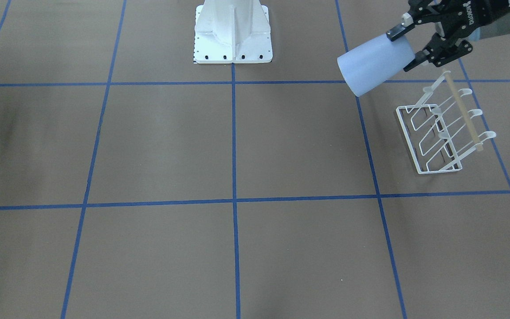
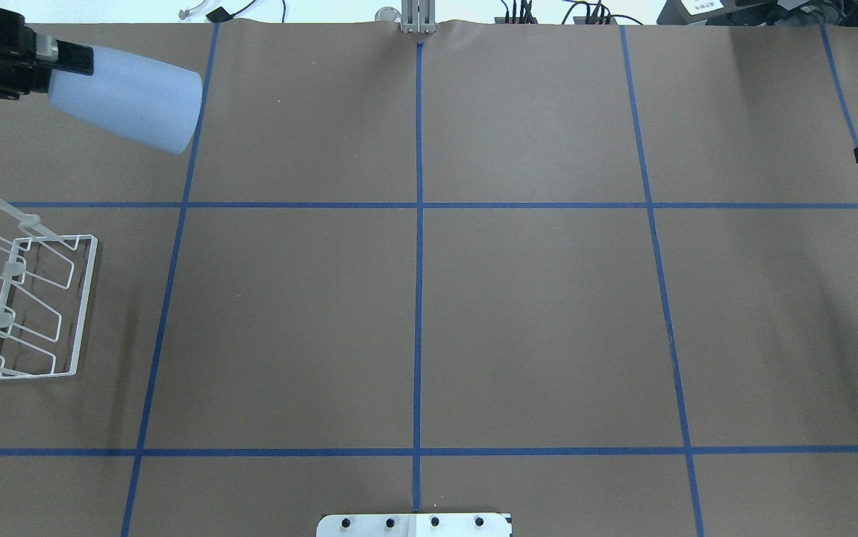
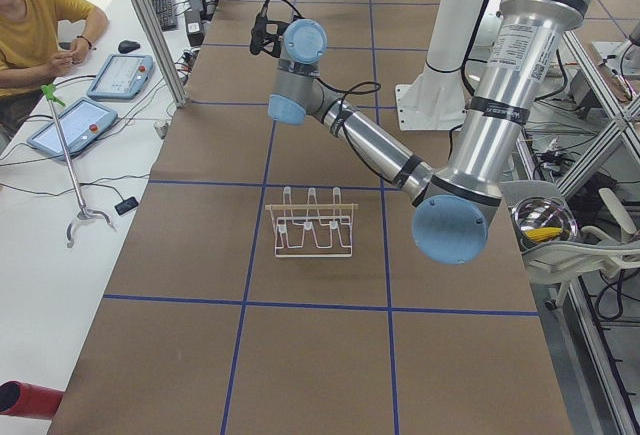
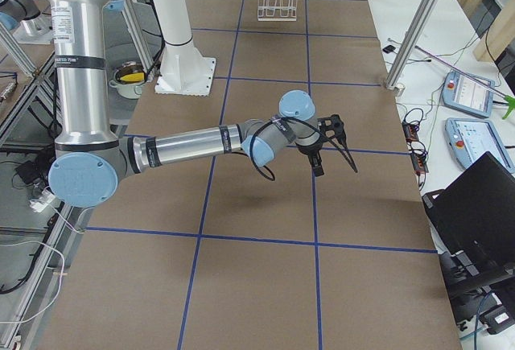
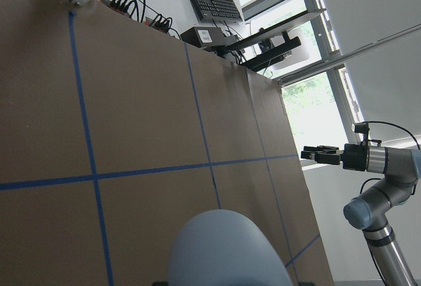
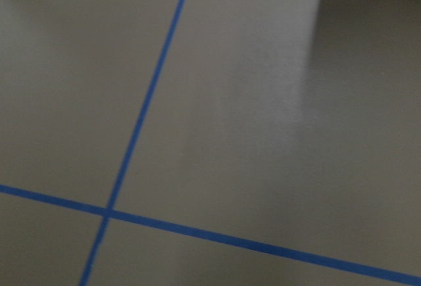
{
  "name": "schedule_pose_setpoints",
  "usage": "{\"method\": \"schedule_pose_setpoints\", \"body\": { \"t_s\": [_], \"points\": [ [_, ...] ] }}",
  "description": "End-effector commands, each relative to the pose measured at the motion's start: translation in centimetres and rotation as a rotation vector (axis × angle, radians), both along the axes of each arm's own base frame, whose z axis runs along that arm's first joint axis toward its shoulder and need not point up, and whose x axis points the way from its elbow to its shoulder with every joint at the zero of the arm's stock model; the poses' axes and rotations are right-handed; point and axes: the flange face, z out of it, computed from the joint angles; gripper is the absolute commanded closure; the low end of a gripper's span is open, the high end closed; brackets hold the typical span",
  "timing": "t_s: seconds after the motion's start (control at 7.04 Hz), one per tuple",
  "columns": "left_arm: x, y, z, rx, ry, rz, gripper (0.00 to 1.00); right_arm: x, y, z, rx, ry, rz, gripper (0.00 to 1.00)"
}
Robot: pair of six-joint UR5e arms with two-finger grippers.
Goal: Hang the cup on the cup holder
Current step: 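Move the cup with the left gripper over the white wire rack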
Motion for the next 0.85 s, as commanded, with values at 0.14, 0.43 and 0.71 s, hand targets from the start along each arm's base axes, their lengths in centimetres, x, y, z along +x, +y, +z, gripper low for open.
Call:
{"method": "schedule_pose_setpoints", "body": {
  "t_s": [0.14, 0.43, 0.71],
  "points": [
    [-2.9, -2.0, 3.3, 0.043, -0.165, -0.072, 1.0, 7.1, 0.6, 4.2, -0.013, 0.154, -0.135, 0.0],
    [-2.8, -3.4, 5.6, 0.069, -0.297, -0.06, 1.0, 7.8, 1.1, 4.9, -0.027, 0.158, -0.141, 0.0],
    [-3.1, -3.2, 8.6, 0.079, -0.394, -0.038, 1.0, 7.8, 1.6, 5.4, -0.036, 0.157, -0.143, 0.0]
  ]
}}
